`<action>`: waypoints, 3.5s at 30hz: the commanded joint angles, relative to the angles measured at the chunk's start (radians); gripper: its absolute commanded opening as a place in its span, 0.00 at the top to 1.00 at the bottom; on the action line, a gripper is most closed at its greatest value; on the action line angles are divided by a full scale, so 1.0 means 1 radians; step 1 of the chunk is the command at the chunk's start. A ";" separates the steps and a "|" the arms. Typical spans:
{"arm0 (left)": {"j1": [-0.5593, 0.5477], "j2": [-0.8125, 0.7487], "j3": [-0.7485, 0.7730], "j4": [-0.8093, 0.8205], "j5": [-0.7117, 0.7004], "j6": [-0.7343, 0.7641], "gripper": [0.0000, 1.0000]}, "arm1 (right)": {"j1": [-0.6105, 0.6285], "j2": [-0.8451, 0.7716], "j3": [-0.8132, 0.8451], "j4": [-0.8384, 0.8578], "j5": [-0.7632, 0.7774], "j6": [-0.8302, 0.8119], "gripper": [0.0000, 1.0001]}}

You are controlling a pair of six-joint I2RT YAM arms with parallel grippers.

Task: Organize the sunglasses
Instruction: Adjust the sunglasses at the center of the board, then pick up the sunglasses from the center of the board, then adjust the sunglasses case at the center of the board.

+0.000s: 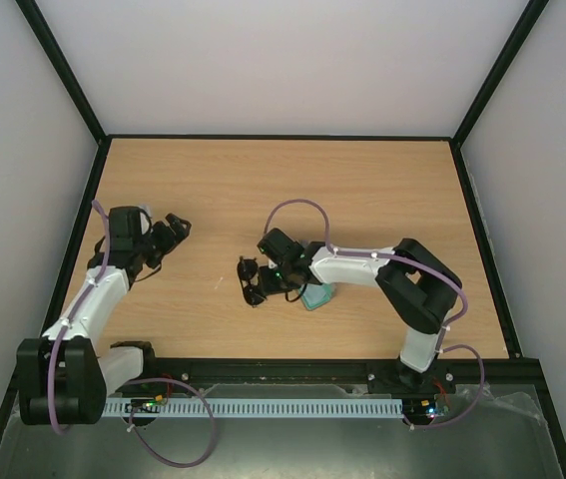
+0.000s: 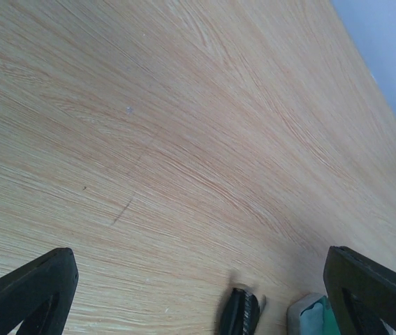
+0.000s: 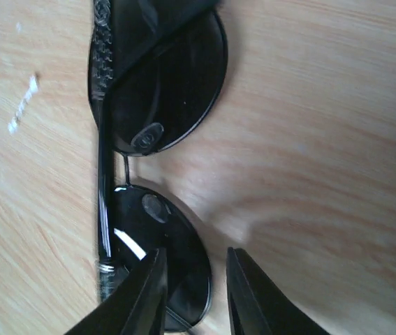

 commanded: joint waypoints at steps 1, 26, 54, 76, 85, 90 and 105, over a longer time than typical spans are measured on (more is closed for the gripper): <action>0.006 -0.035 0.002 -0.031 0.018 0.014 0.01 | -0.001 -0.075 -0.051 0.022 0.017 0.036 0.70; 0.009 -0.073 0.018 -0.071 0.052 0.058 0.01 | 0.187 0.000 0.262 -0.311 0.414 0.173 0.50; 0.041 -0.048 -0.045 -0.020 0.093 0.075 0.01 | 0.204 0.214 0.369 -0.352 0.468 0.168 0.73; 0.041 -0.053 -0.056 -0.031 0.079 0.085 0.01 | 0.176 0.150 0.348 -0.346 0.503 0.123 0.99; -0.047 -0.033 -0.088 0.014 0.036 0.041 0.01 | 0.128 -0.094 0.311 -0.516 0.611 -0.004 0.99; -0.231 0.018 -0.102 0.091 -0.039 -0.064 0.04 | 0.065 -0.209 0.257 -0.563 0.633 -0.060 0.99; -0.741 0.521 0.062 0.359 -0.175 -0.293 0.54 | -0.006 -0.375 0.199 -0.527 0.545 -0.099 0.99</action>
